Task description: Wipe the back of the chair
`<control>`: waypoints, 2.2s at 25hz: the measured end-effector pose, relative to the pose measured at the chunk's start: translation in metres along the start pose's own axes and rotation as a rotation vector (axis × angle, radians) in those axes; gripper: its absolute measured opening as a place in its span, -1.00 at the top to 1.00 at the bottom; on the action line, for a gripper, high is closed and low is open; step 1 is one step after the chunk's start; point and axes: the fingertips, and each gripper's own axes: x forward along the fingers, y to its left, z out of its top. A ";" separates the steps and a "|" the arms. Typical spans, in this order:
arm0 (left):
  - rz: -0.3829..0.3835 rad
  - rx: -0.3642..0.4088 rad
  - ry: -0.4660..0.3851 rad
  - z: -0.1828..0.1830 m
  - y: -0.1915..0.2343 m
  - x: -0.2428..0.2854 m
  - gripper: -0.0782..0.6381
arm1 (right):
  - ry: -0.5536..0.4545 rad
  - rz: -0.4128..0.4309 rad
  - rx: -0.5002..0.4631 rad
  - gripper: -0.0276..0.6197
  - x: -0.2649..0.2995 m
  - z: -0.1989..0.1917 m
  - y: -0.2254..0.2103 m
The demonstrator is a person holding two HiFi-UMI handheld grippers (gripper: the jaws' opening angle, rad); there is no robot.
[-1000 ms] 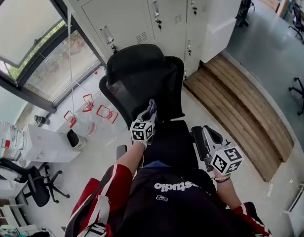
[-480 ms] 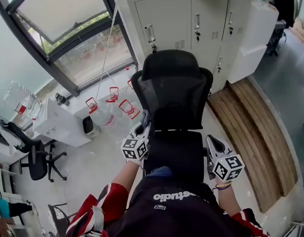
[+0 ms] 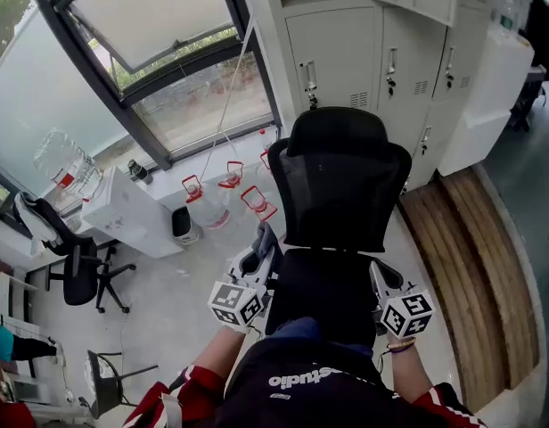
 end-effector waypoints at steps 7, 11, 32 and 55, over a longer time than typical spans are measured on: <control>0.003 -0.023 -0.004 0.011 0.002 -0.016 0.61 | 0.008 0.047 0.009 0.87 0.015 -0.001 0.017; -0.020 -0.022 0.006 0.005 -0.002 -0.023 0.61 | 0.037 0.036 0.013 0.87 0.008 -0.014 0.023; -0.127 -0.055 -0.122 -0.011 -0.029 -0.320 0.61 | 0.024 0.032 -0.133 0.87 -0.134 -0.105 0.299; -0.175 -0.031 -0.124 -0.017 -0.187 -0.457 0.61 | -0.088 -0.066 -0.247 0.87 -0.347 -0.129 0.358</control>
